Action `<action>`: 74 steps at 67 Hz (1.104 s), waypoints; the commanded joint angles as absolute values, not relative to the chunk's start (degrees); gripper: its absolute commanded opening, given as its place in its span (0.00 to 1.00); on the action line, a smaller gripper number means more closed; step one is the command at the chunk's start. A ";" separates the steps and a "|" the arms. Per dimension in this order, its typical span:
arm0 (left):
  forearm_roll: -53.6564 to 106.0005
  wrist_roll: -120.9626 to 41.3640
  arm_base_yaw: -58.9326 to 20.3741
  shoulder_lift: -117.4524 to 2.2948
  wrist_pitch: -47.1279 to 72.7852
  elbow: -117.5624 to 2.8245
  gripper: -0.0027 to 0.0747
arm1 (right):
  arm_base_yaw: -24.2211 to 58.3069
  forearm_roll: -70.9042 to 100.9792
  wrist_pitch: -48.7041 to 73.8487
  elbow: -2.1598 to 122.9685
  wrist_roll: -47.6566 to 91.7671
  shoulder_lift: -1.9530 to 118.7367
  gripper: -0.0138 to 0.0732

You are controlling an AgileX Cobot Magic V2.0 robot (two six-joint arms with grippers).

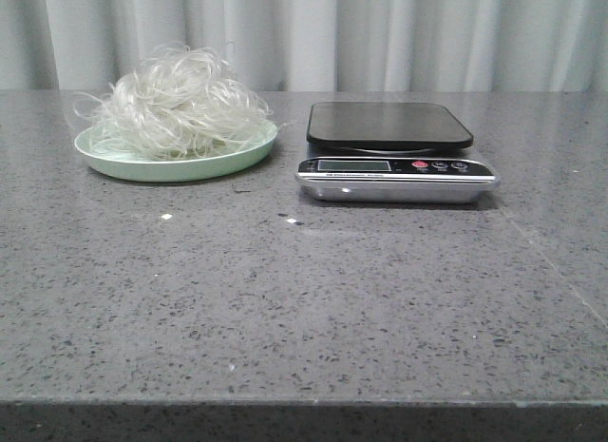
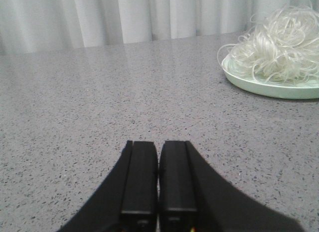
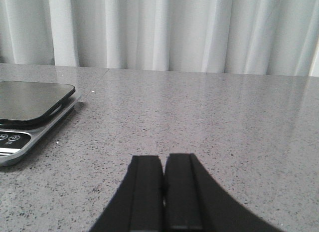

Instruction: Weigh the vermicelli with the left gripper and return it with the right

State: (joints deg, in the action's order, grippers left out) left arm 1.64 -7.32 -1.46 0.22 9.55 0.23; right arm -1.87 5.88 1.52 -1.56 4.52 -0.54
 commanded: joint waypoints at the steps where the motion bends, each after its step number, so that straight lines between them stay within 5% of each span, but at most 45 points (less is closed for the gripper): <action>1: 2.19 -7.13 -1.35 1.22 4.76 0.60 0.21 | -2.25 5.81 -2.68 -1.14 4.67 -1.54 0.33; 74: 2.19 -7.13 -1.35 1.22 -0.86 0.60 0.21 | -2.25 5.81 -2.75 -1.14 4.67 -1.54 0.33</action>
